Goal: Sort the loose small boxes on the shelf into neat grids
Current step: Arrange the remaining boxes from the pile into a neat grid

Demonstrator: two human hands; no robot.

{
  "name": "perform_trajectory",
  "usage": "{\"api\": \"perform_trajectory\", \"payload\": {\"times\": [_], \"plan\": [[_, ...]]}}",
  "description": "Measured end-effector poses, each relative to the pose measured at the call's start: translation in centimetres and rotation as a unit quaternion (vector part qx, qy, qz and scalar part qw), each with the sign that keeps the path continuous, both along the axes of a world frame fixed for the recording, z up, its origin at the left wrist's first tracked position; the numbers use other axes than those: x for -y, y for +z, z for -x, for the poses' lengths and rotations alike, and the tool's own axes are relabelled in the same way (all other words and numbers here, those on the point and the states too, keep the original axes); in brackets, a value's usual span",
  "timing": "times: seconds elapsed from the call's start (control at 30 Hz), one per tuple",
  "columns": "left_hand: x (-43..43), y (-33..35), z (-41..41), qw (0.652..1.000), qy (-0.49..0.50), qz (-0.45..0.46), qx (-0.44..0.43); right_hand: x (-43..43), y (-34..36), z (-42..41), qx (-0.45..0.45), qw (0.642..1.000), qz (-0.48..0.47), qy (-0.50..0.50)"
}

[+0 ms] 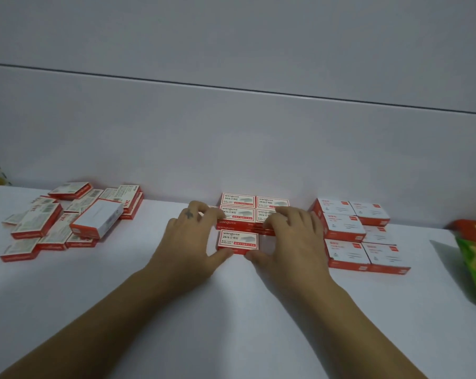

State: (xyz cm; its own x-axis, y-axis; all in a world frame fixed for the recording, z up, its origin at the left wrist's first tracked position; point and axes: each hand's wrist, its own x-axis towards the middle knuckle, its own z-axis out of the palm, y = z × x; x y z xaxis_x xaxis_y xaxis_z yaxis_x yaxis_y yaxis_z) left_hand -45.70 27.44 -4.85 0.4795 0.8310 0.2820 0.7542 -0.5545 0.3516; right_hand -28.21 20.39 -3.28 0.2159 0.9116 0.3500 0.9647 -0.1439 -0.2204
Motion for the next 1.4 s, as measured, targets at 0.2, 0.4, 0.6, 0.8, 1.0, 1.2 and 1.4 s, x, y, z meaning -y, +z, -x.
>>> {"api": "perform_trajectory", "payload": {"times": [0.2, 0.4, 0.6, 0.8, 1.0, 1.2, 1.4], "plan": [[-1.0, -0.7, 0.4, 0.999, -0.013, -0.015, 0.027, -0.6, -0.6, 0.2, 0.078, 0.997, 0.007, -0.023], [-1.1, -1.0, 0.2, 0.998, -0.024, -0.013, 0.048, -1.2, -1.2, 0.9, 0.074, 0.997, 0.005, -0.01], [-1.5, -1.0, 0.2, 0.998, -0.014, -0.01, 0.057, -1.5, -1.4, 1.3, 0.054, 0.998, 0.017, -0.014], [-1.0, -0.1, -0.1, 1.0, 0.01, 0.007, 0.002, -1.5, -1.1, 1.7, 0.054, 0.998, 0.022, -0.007], [0.5, 1.9, -0.5, 0.995, 0.025, 0.02, -0.097, -1.1, 0.1, 1.8, 0.082, 0.996, 0.035, -0.005], [1.5, 4.7, 2.1, 0.99, 0.049, -0.063, -0.114, -1.0, 3.2, 3.4, 0.129, 0.991, -0.015, 0.033], [1.9, 6.9, 7.5, 0.98, 0.12, -0.105, -0.116, -3.2, 6.6, 7.0, 0.122, 0.979, 0.042, 0.16]]}}
